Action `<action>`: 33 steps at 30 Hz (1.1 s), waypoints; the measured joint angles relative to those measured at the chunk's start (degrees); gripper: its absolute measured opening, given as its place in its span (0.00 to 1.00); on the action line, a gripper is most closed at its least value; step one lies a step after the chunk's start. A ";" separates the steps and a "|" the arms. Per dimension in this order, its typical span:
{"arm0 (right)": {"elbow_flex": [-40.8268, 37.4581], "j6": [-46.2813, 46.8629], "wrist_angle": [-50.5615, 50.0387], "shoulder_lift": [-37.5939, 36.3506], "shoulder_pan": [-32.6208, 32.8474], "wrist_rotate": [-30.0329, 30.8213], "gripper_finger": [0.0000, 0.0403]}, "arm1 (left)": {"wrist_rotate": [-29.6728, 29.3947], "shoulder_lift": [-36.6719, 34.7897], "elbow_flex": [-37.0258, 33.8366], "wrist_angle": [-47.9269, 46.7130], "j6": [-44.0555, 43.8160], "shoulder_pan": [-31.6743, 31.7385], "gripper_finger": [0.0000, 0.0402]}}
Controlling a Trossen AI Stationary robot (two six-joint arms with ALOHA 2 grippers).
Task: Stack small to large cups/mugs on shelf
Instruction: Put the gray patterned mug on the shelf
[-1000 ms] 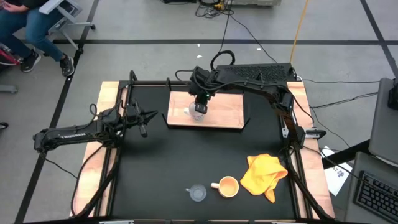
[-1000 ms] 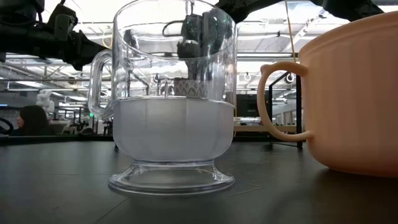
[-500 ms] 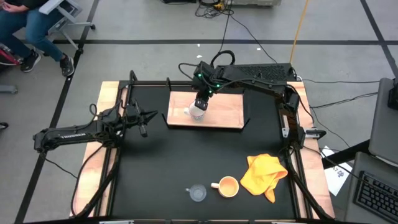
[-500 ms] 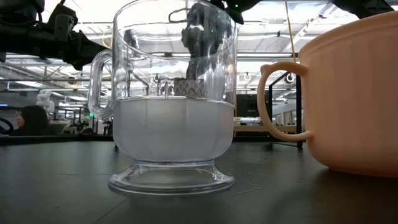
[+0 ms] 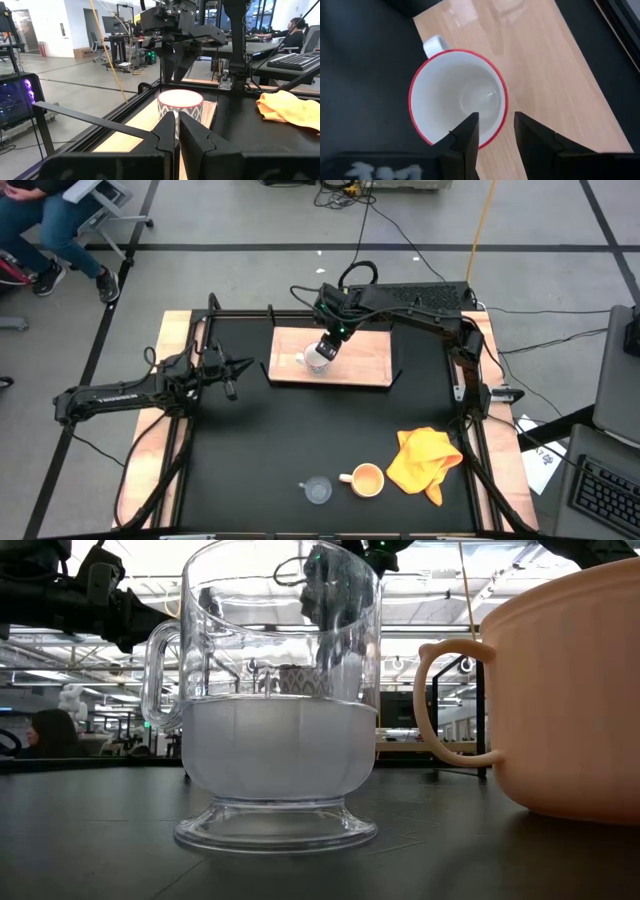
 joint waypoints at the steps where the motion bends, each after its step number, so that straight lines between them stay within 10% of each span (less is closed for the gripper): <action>1: 0.00 0.83 0.12 0.00 0.01 0.38 0.29 | 0.00 0.01 -0.01 0.01 0.00 -0.01 0.06; 33: 0.02 10.03 -2.81 0.02 2.67 1.15 0.29 | -0.01 0.00 0.00 -0.06 0.00 -0.01 0.06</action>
